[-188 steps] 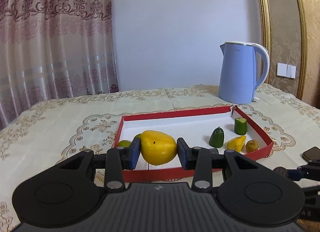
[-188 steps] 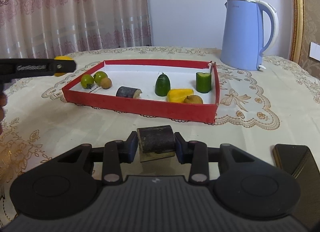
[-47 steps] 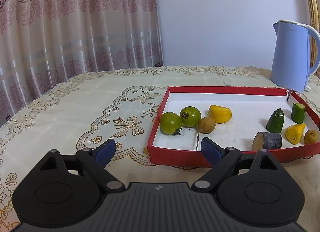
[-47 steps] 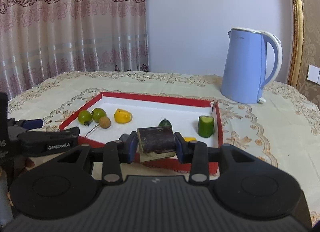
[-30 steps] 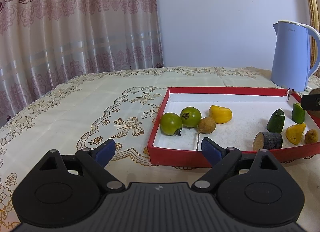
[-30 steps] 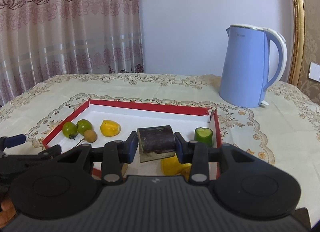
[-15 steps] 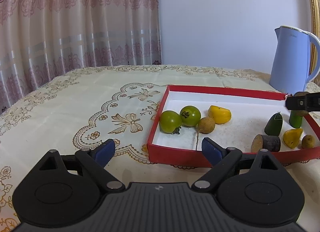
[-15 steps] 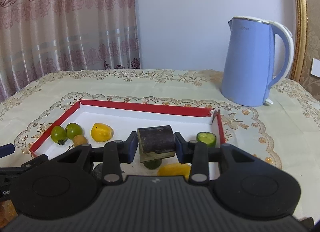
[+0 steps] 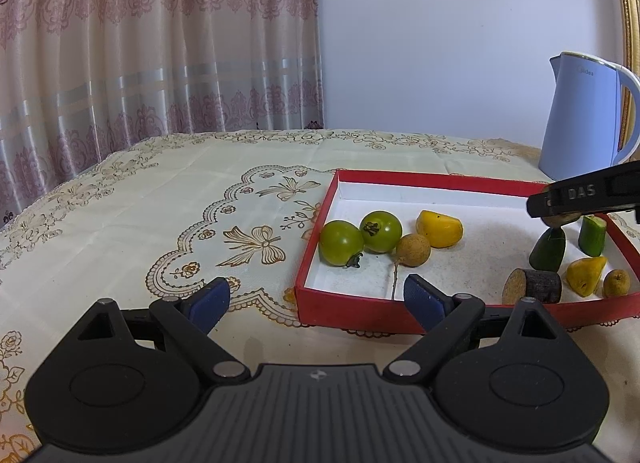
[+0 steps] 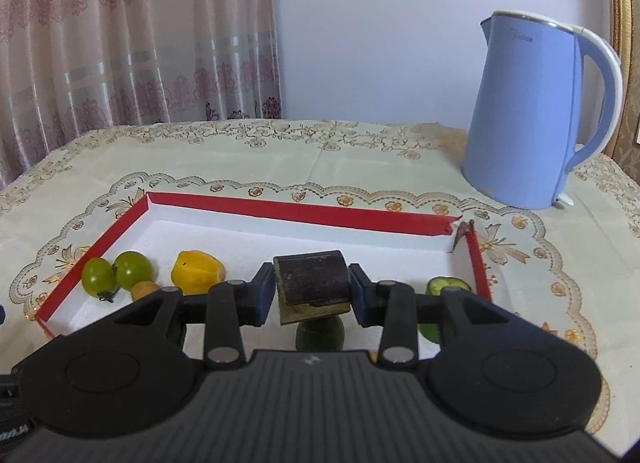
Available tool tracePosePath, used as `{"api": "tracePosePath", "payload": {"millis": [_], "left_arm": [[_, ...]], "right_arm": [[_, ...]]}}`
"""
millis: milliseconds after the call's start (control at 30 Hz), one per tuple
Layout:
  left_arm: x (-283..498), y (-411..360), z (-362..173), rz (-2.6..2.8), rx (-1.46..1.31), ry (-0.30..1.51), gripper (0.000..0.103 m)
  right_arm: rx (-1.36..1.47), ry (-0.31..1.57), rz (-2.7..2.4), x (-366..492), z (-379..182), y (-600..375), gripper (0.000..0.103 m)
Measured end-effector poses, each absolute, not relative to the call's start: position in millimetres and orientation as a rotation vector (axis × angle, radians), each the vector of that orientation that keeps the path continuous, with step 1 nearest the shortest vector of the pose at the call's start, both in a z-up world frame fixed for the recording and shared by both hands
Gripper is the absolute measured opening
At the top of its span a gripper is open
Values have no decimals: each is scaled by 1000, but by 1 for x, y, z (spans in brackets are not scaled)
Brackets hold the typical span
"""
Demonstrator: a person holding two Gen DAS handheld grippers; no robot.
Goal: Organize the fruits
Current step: 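Carry the dark cylinder block into the tray and open the right tool, then withdraw the right tool from the tray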
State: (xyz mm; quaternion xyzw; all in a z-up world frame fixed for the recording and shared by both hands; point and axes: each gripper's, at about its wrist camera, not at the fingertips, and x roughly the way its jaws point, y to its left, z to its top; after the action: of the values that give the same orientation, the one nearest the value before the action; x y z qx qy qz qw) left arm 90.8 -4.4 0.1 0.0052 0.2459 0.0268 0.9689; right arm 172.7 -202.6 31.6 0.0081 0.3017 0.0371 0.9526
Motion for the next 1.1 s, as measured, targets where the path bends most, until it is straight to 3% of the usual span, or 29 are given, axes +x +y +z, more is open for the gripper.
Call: {"api": "tracePosePath", "payload": {"millis": [367, 433, 467, 500, 633, 700, 1100], "left_arm": [[91, -3, 0, 53, 6, 497, 94], [91, -3, 0, 54, 7, 497, 94], [91, -3, 0, 54, 7, 496, 95], [91, -3, 0, 54, 7, 496, 95], [91, -3, 0, 54, 7, 496, 95], [91, -3, 0, 53, 5, 497, 95], [90, -5, -1, 53, 18, 494, 95]], "right_arm": [[8, 639, 77, 192, 24, -186, 37], [-1, 641, 61, 194, 23, -185, 62], [-4, 637, 55, 194, 24, -184, 86], [-6, 620, 50, 191, 26, -184, 94], [-24, 577, 55, 173, 41, -186, 95], [-34, 561, 61, 158, 48, -189, 103], [-2, 545, 10, 38, 30, -215, 103]]}}
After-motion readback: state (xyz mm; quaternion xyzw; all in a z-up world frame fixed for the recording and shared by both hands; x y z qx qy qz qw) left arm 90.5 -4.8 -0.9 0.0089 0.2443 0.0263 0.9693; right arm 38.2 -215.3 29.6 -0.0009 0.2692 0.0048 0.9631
